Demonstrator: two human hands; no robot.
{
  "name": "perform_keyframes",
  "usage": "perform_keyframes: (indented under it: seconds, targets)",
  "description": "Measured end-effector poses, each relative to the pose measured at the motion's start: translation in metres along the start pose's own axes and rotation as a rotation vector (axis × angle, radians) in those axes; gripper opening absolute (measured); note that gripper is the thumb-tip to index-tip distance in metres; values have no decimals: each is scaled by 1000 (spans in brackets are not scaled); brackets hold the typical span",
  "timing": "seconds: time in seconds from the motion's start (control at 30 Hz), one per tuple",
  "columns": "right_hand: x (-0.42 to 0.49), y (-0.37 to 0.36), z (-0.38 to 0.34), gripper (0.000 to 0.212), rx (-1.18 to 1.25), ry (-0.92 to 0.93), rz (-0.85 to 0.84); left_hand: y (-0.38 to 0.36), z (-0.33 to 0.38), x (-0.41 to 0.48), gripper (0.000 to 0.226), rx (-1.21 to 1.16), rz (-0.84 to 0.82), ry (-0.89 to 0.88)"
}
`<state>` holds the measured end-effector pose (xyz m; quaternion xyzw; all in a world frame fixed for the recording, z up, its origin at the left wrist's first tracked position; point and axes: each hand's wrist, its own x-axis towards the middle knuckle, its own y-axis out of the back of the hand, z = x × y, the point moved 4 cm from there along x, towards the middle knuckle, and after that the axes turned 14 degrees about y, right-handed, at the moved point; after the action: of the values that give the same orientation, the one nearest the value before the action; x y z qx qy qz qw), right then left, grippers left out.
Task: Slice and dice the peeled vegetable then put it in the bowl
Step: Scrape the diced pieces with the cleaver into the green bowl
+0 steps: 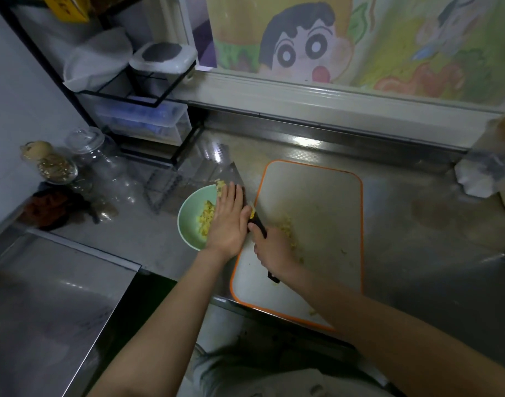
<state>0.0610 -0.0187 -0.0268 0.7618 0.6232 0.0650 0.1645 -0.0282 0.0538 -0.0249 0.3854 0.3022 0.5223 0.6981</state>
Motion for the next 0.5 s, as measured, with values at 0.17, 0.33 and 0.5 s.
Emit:
perform_keyframes:
  seconds: [0.17, 0.33, 0.5]
  targets:
    - [-3, 9, 0, 42, 30, -38, 23, -7, -16, -2, 57, 58, -55, 138]
    - [-4, 22, -12, 43, 24, 14, 29, -1, -24, 4, 59, 82, -98, 362]
    - [-5, 29, -17, 44, 2, 20, 36, 22, -9, 1, 49, -208, 187, 260]
